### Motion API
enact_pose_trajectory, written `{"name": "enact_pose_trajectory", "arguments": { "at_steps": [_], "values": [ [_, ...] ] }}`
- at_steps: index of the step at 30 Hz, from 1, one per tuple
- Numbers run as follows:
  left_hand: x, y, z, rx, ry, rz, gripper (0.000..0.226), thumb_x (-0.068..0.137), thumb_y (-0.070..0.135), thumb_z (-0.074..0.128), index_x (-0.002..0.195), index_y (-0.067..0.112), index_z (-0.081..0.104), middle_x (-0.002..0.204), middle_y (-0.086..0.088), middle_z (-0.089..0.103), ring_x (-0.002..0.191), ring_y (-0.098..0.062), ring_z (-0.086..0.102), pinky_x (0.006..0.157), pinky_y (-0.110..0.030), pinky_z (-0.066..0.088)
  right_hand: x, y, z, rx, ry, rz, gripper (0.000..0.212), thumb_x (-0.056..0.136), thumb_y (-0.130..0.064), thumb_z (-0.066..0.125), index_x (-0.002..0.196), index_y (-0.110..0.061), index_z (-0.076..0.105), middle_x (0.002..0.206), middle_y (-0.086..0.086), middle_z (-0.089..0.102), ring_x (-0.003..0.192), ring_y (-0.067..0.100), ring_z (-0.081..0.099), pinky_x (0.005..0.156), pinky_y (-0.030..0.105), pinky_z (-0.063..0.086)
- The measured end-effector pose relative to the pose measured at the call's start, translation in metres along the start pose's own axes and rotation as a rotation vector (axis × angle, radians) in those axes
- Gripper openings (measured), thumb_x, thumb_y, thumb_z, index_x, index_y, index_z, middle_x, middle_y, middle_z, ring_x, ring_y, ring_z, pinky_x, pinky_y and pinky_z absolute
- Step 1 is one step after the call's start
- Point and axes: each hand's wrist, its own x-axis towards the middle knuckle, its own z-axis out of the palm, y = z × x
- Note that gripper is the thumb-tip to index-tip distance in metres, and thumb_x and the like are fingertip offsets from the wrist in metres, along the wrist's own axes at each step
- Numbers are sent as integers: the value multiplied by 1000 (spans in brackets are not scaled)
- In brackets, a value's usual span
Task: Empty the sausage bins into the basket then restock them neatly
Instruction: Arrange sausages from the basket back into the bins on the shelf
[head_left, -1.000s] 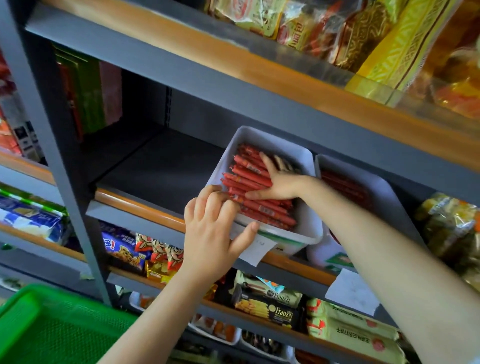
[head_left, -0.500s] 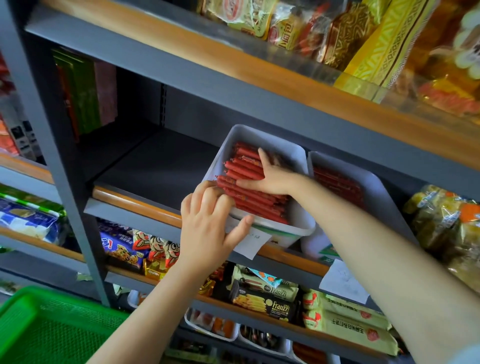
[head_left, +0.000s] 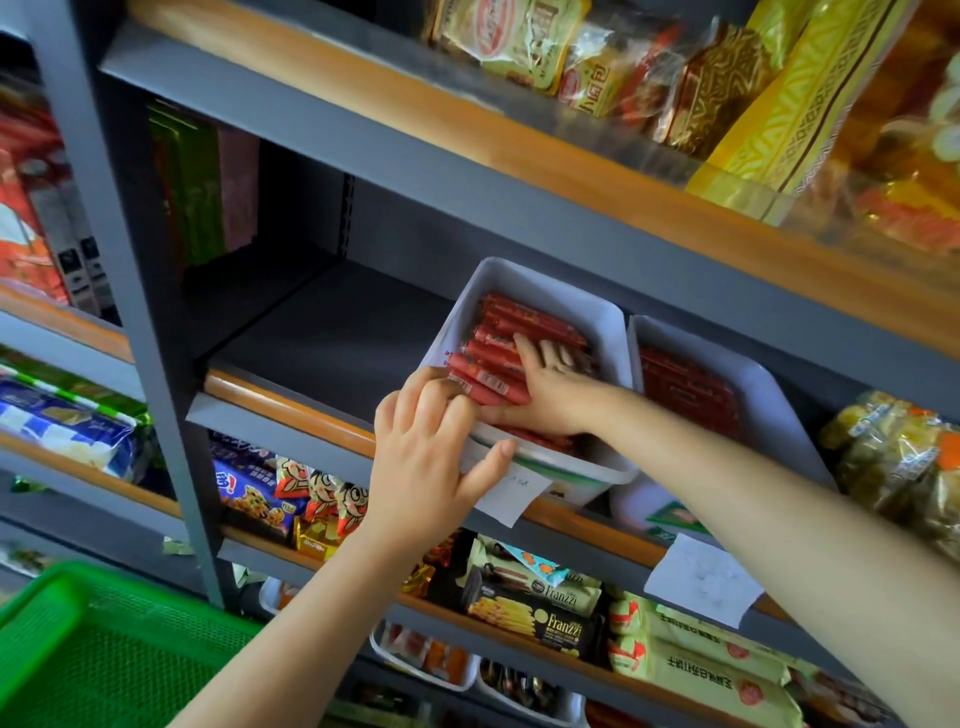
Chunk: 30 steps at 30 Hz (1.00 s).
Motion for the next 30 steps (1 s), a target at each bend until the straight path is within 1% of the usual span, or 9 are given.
{"name": "enact_pose_trajectory", "arguments": {
  "at_steps": [4,9,11,15,19,22,24,27,30],
  "values": [
    [-1,1,0,-4,-4,1,52,99,57,35,93,12,61,105,-5,57,119,-28,46,92,-40,35,0,-5,-5,15,-60,22,131,63,-93,45,151,-26,-25,162,9,-21,150,30,-13,121,50,0],
    [-1,3,1,-5,-6,-25,52,99,56,35,90,11,58,104,-6,55,118,-28,46,91,-41,35,-7,-7,4,-44,-107,11,125,64,-95,33,148,-28,-30,161,10,-24,149,34,-12,120,55,1],
    [-2,3,0,-10,-18,-34,51,98,56,35,92,11,59,106,-6,56,120,-28,45,93,-41,35,-3,-7,3,-45,-94,31,126,64,-94,37,149,-28,-29,161,11,-24,149,33,-14,120,54,0],
    [-2,3,-1,-12,-27,-32,48,97,54,38,93,12,61,107,-5,56,121,-28,45,92,-40,35,14,-8,-8,13,-95,74,134,57,-97,44,152,-28,-22,162,8,-22,150,29,-16,120,52,0],
    [-1,4,-2,-8,-49,-41,51,98,56,36,92,11,60,107,-4,56,122,-27,45,92,-39,34,18,-3,-14,42,-53,75,129,64,-93,44,152,-27,-23,161,5,-26,149,24,-19,121,50,-4],
    [-2,3,-5,-5,-69,-34,49,98,56,37,95,12,60,108,-4,56,122,-26,44,93,-38,33,19,-4,-12,24,-50,81,126,64,-95,39,152,-27,-23,160,6,-27,149,26,-19,120,51,-4],
    [-2,3,-6,-3,-82,-36,48,98,55,38,96,13,60,108,-3,56,121,-26,44,92,-38,34,17,-6,-9,33,-88,81,132,56,-100,35,151,-30,-23,160,7,-27,149,28,-19,119,55,-3],
    [-2,4,-5,-5,-89,-48,48,98,55,37,98,14,61,110,-4,55,123,-26,44,93,-40,35,10,-8,-3,-39,-145,24,128,59,-98,37,150,-32,-25,159,8,-28,148,32,-21,119,57,-4],
    [-1,4,-4,-10,-79,-54,48,97,54,38,97,13,61,110,-4,55,124,-27,43,93,-40,34,7,-3,-11,-93,-99,4,133,57,-98,42,150,-32,-25,159,8,-28,148,33,-21,119,55,-4]
  ]
}}
